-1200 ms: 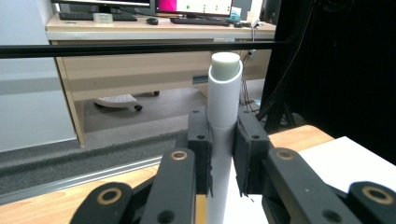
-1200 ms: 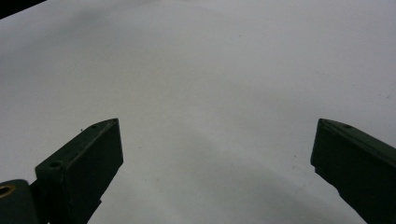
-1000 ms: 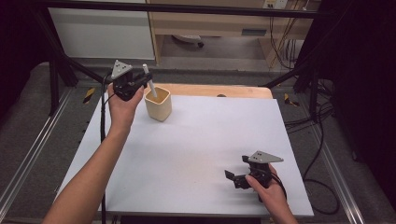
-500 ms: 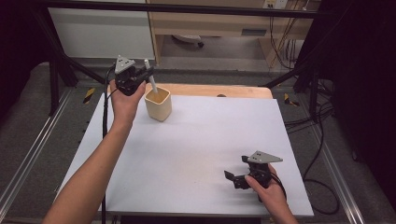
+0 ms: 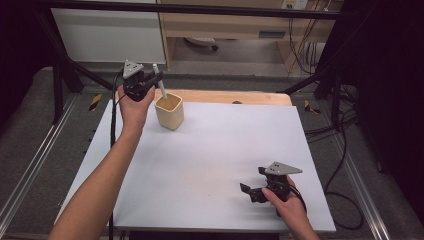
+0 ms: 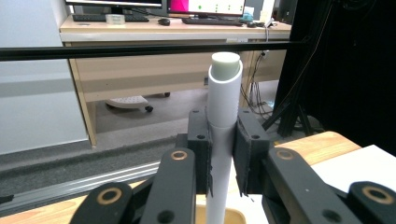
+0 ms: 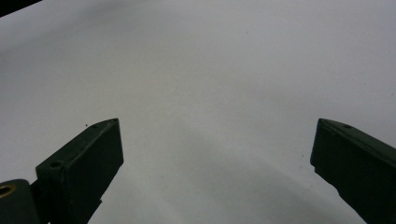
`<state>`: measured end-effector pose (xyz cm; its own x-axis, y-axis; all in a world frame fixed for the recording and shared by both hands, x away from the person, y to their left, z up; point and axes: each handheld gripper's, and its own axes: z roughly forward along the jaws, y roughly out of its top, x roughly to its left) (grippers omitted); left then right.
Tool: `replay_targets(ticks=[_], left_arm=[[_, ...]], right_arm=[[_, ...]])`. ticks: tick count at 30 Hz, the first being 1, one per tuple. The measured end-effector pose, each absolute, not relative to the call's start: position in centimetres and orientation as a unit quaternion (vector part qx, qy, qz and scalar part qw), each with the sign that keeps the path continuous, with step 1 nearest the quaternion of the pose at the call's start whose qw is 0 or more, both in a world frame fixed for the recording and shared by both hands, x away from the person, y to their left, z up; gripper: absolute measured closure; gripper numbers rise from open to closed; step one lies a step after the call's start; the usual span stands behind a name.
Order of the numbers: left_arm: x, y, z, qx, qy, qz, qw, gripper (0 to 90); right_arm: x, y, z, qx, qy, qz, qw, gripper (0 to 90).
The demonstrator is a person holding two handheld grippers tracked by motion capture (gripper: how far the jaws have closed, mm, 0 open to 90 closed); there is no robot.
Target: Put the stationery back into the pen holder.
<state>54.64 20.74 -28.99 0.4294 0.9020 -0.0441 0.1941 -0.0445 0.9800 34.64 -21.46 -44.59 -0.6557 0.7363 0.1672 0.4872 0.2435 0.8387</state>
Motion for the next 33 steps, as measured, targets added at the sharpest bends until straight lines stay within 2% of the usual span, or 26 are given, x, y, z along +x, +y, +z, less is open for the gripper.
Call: replay_targets(ticks=[33], left_arm=[[55.6,20.1,-30.6,0.665,0.423,0.325,0.523,78.5]], right_arm=[[34.7,-21.6,-44.6,0.391,0.777,0.474,0.134,2.4]])
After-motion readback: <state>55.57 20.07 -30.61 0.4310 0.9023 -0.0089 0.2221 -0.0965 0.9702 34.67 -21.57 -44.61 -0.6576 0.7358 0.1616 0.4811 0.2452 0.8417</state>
